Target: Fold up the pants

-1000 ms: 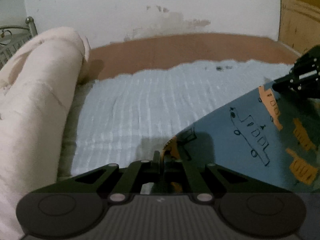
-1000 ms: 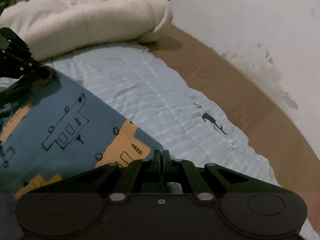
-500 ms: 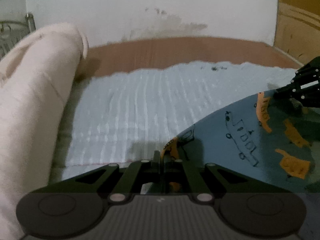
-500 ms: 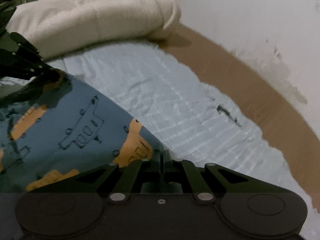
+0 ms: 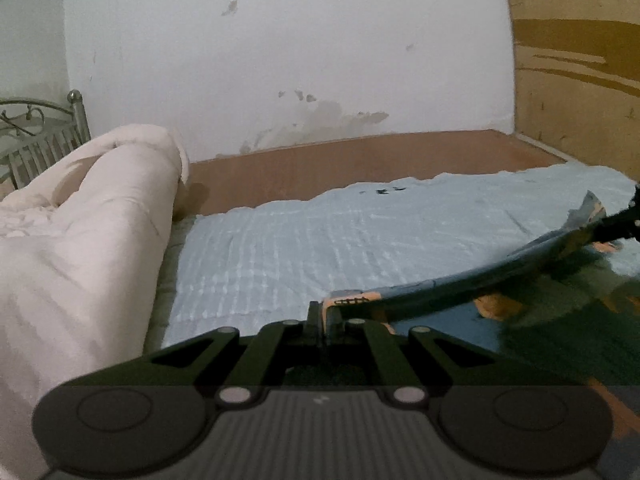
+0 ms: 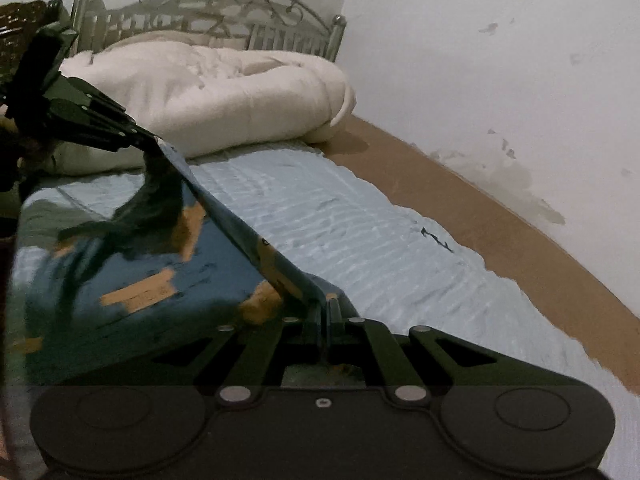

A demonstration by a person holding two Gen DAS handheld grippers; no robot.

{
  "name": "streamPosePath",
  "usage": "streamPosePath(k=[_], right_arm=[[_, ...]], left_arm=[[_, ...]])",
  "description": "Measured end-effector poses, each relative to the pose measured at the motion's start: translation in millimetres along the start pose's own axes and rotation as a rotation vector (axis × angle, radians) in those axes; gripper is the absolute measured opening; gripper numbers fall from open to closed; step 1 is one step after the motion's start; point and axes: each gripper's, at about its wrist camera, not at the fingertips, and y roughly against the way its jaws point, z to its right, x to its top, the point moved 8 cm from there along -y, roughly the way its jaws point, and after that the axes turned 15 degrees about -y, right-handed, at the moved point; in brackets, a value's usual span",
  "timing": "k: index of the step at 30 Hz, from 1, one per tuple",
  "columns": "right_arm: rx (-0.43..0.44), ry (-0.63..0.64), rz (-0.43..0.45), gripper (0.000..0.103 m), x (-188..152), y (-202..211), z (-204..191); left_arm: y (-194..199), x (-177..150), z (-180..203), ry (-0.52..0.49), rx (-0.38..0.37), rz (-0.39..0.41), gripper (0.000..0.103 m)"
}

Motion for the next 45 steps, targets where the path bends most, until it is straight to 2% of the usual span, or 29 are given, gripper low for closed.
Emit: streamPosePath(k=[7, 16, 20, 26, 30, 32, 38, 45], right_arm=[[-0.032, -0.073, 0.008, 0.000, -57.1, 58.3, -35.5], [-0.059, -0.142, -0.020, 0.000, -105.0, 70.3, -57.2], [-0.067, -0.131, -0.020, 0.000, -112.2, 73.0, -62.2], [-0.079, -0.110, -0.007, 0.000, -110.1, 92.1, -61.2], [-0.085, -0.095, -0.027, 0.000, -118.9, 99.7, -67.2], [-0.082, -0.092, -0.048, 0.000, -127.7, 96.9, -71.2], [-0.082, -0.077, -0.087, 0.000, -148.2, 85.3, -80.6], [-0.057, -0.069, -0.099, 0.000, -150.1, 91.5, -83.6]], left_arm=[[38.6, -32.3, 44.6, -0.063, -0.017, -0.010, 0.001], [42.1, -74.9, 76.2, -0.071, -0.039, -0.062, 0.000], [47.3, -84.0, 75.2, -0.080, -0.058, -0.073, 0.000], [63.3, -85.3, 77.8, -0.126, -0.074, -0.037, 0.000], [57.6, -100.8, 86.3, -0.159, -0.080, -0.070, 0.000], [52.0, -106.8, 87.9, -0.140, -0.094, -0.089, 0.000], [51.5, -109.4, 87.2, -0.147, -0.086, -0.092, 0.000], [57.3, -115.5, 94.4, -0.147, -0.075, -0.109, 0.000]])
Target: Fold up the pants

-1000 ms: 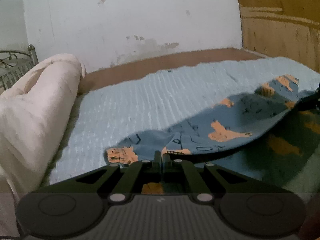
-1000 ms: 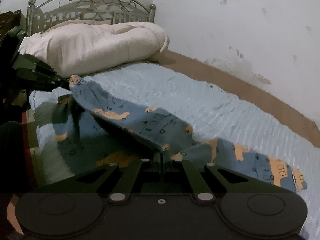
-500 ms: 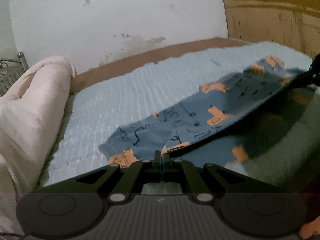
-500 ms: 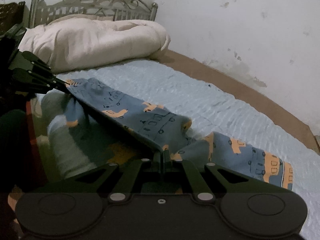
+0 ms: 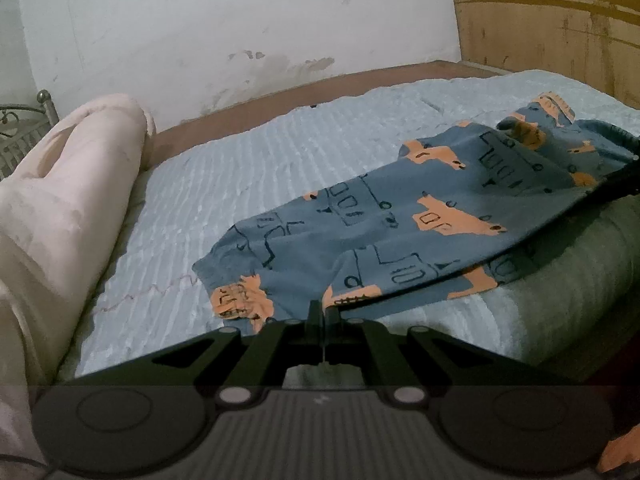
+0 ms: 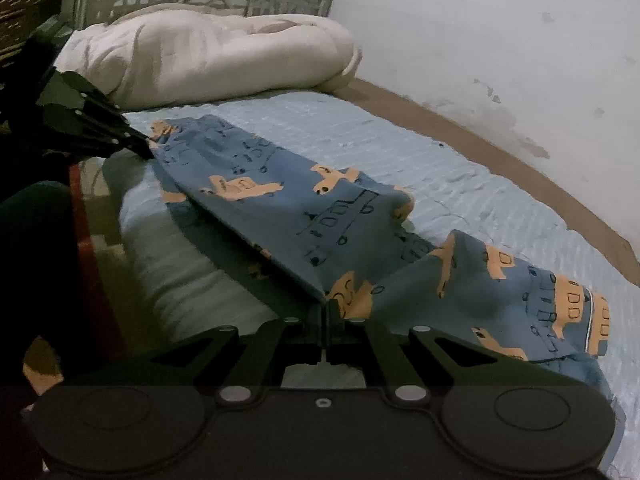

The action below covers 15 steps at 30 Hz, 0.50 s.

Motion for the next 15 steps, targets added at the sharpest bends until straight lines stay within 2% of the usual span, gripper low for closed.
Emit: streamPosePath(k=[5, 8, 9, 10, 11, 12, 13, 14, 15], right_arm=[[0.006, 0.009, -0.032, 0.000, -7.5, -6.4, -0.3], [0.001, -0.023, -0.032, 0.006, -8.4, -6.9, 1.7], [0.007, -0.049, -0.018, 0.012, -7.1, -5.0, 3.3], [0.014, -0.073, -0.006, 0.023, -5.9, -2.5, 5.2], [0.013, -0.098, 0.010, 0.030, -4.8, 0.5, 7.8], [0.010, -0.130, 0.028, 0.047, -3.6, 4.8, 11.9], [0.001, -0.170, 0.048, 0.069, -2.9, 10.1, 18.0], [-0.006, -0.216, 0.069, 0.076, -2.7, 16.1, 24.9], [-0.013, -0.272, 0.093, 0.086, -3.1, 23.3, 34.1]], left_arm=[[-1.0, -0.2, 2.4, -0.011, 0.008, -0.007, 0.001], [4.4, 1.8, 1.5, 0.024, 0.007, -0.010, 0.010], [6.6, 2.9, 1.2, 0.044, 0.000, -0.012, 0.030], [10.3, 5.1, 1.5, 0.075, -0.006, -0.012, 0.057], [14.5, 7.7, 2.0, 0.105, -0.009, -0.005, 0.067], [19.2, 11.3, 3.4, 0.133, -0.015, 0.014, 0.076], [23.6, 16.0, 6.6, 0.152, -0.025, 0.036, 0.079], [26.6, 22.3, 11.5, 0.157, -0.038, 0.052, 0.083], [28.0, 29.2, 17.4, 0.155, -0.051, 0.066, 0.093]])
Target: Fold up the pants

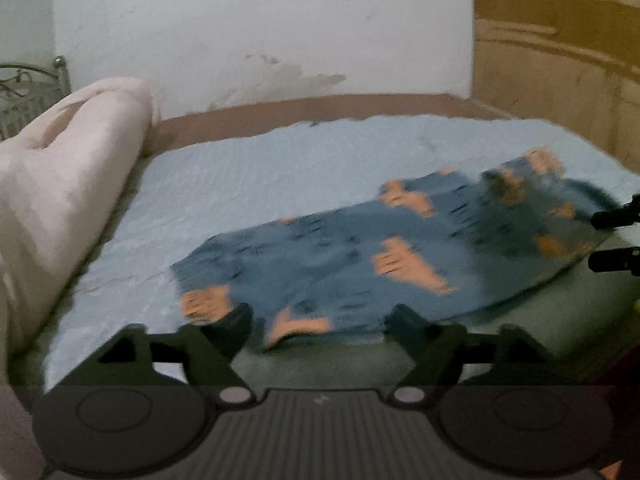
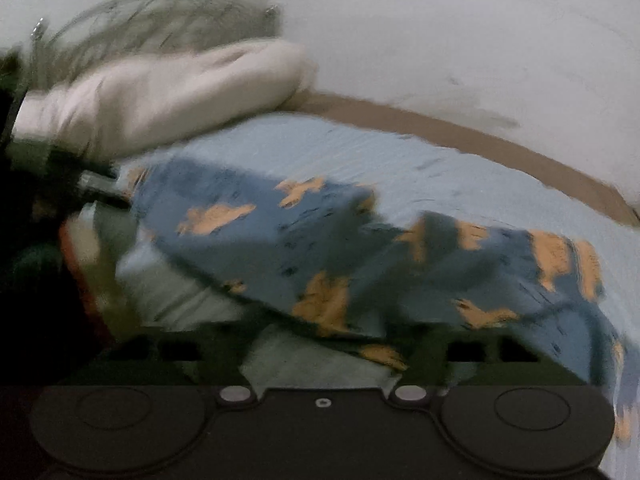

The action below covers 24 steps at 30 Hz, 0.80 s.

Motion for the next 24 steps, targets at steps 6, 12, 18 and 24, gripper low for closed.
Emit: streamPosePath(k=[6, 12, 18, 24], right_arm=[[-0.141, -0.301, 0.121, 0.102, 6.5, 45.1, 76.9], [-0.252, -0.511, 0.179, 0.102, -3.3, 79.4, 143.9], [-0.288, -0.628, 0.190, 0.101, -6.6, 88.1, 208.4], [-0.274, -0.712, 0.099, 0.063, 3.1, 52.8, 264.8]], left_arm=[[-14.1, 45.0, 57.6, -0.042, -0.100, 0.082, 0.103], [-42.6, 93.9, 135.3, -0.129, -0.205, 0.134, 0.103], [-67.6, 127.9, 205.4, -0.246, -0.274, 0.136, 0.103], [-91.5, 134.0, 237.9, -0.309, -0.259, 0.076, 0.077]])
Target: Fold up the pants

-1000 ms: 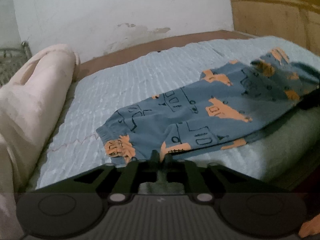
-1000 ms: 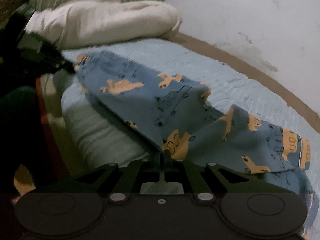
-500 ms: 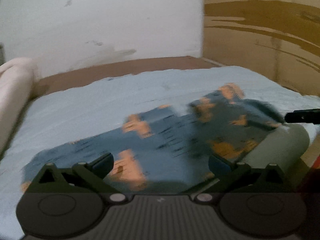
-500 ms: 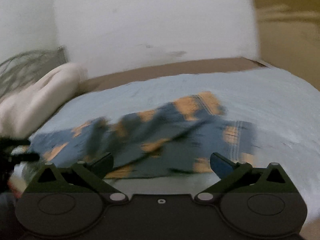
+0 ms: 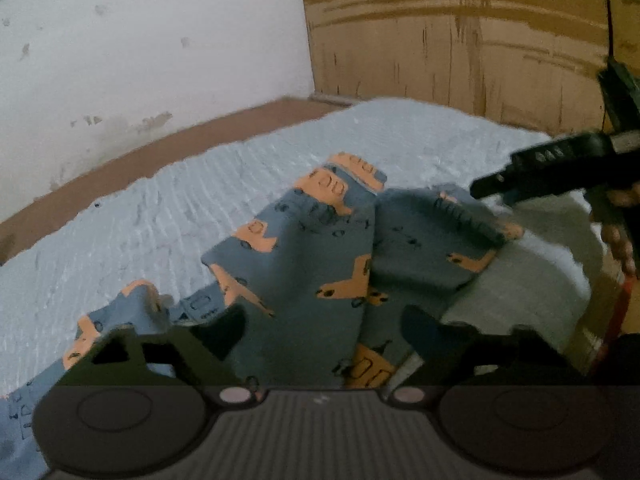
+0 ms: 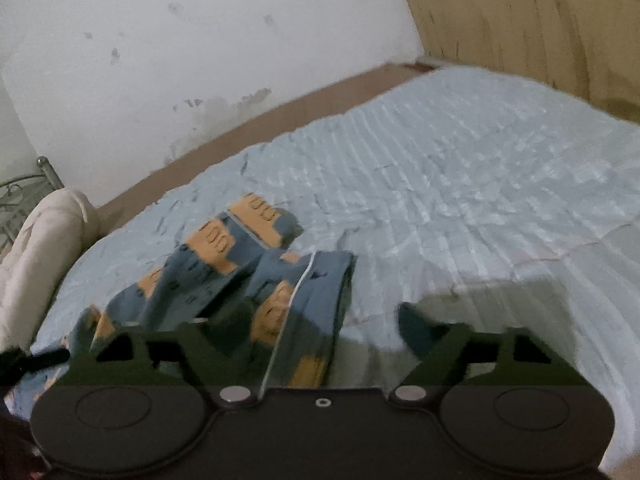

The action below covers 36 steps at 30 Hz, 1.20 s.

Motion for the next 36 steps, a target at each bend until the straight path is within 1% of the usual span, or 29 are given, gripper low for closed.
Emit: streamPosePath(k=[1, 2, 3, 4, 5, 7, 8, 9, 10, 11, 13, 15, 16, 18, 20, 21, 22, 23, 24, 25, 27, 29, 31, 33, 36], right_arm=[[0.003, -0.009, -0.019, 0.055, 2.5, -7.1, 1.3], [0.008, -0.018, -0.039, 0.052, 4.2, -13.8, 3.2], [0.013, -0.025, -0.058, 0.048, 5.2, -20.3, 5.1], [0.021, -0.034, -0.074, 0.044, 5.8, -25.2, 5.0], [0.038, -0.048, -0.093, 0.040, 5.9, -29.8, 6.2], [0.077, -0.069, -0.117, 0.018, 8.1, -35.3, 6.2], [0.086, -0.067, -0.120, 0.010, 8.5, -35.5, 4.9], [0.086, -0.049, -0.118, 0.005, 9.2, -34.9, 3.2], [0.083, -0.025, -0.114, 0.004, 10.8, -33.5, 0.7], [0.073, 0.003, -0.104, 0.004, 13.0, -31.6, -1.8], [0.016, 0.091, -0.067, 0.004, 22.4, -27.6, -6.5], [-0.036, 0.189, -0.024, 0.004, 34.0, -22.2, -11.4], [-0.044, 0.217, -0.014, 0.004, 38.9, -21.6, -13.2], [-0.064, 0.266, -0.019, 0.004, 45.1, -26.0, -15.4], [-0.093, 0.319, -0.047, 0.005, 42.5, -36.7, -15.2], [-0.110, 0.341, -0.075, 0.009, 38.2, -44.5, -13.3], [-0.129, 0.354, -0.087, 0.020, 35.4, -50.0, -11.4], [-0.142, 0.361, -0.083, 0.025, 34.7, -52.7, -10.8], [-0.149, 0.359, -0.071, 0.033, 37.0, -52.9, -11.1], [-0.143, 0.345, -0.055, 0.041, 39.2, -50.6, -13.1], [-0.085, 0.296, -0.014, 0.051, 44.7, -43.9, -25.1], [-0.008, 0.260, -0.025, 0.053, 44.4, -44.6, -38.6], [0.066, 0.241, -0.074, 0.057, 38.9, -54.6, -53.1], [0.078, 0.239, -0.122, 0.057, 33.0, -71.1, -61.0], [0.051, 0.186, -0.191, 0.057, 30.2, -101.3, -56.3]], left_arm=[[-5.0, -1.2, 0.0, 0.006, -0.007, -0.017, 0.068], [-9.8, -2.8, -0.6, 0.013, -0.011, -0.034, 0.063], [-14.3, -5.3, -1.0, 0.020, -0.016, -0.057, 0.055], [-16.9, -7.5, -2.3, 0.023, -0.026, -0.073, 0.049], [-19.7, -9.6, -1.5, 0.023, -0.039, -0.085, 0.046], [-22.3, -12.2, 0.0, 0.016, -0.055, -0.096, 0.034], [-22.1, -13.0, 0.4, 0.012, -0.059, -0.097, 0.032], [-22.5, -13.4, 1.1, 0.010, -0.063, -0.097, 0.026], [-21.7, -12.6, 1.4, 0.011, -0.065, -0.096, 0.018], [-21.5, -12.7, 1.2, 0.015, -0.066, -0.095, 0.016], [-21.6, -12.1, -0.2, 0.027, -0.068, -0.090, 0.009], [-21.2, -12.4, -1.9, 0.040, -0.072, -0.087, 0.007], [-20.4, -11.9, -2.7, 0.044, -0.071, -0.086, 0.006], [-20.8, -12.1, -3.6, 0.053, -0.071, -0.085, 0.006], [-21.7, -12.7, -4.6, 0.061, -0.071, -0.086, 0.006], [-21.9, -12.7, -4.8, 0.064, -0.071, -0.086, 0.005], [-21.9, -12.5, -5.2, 0.066, -0.072, -0.086, 0.006], [-22.0, -12.4, -5.5, 0.066, -0.072, -0.085, 0.006], [-22.3, -12.1, -5.3, 0.066, -0.073, -0.086, 0.006], [-22.2, -11.9, -5.6, 0.066, -0.074, -0.086, 0.006], [-22.0, -11.3, -7.1, 0.069, -0.076, -0.084, 0.006], [-20.6, -11.5, -7.0, 0.075, -0.077, -0.083, 0.005], [-21.1, -11.0, -7.4, 0.079, -0.073, -0.080, 0.005], [-21.5, -11.3, -7.7, 0.087, -0.072, -0.082, 0.004], [-21.7, -10.4, -7.5, 0.097, -0.071, -0.081, 0.004]])
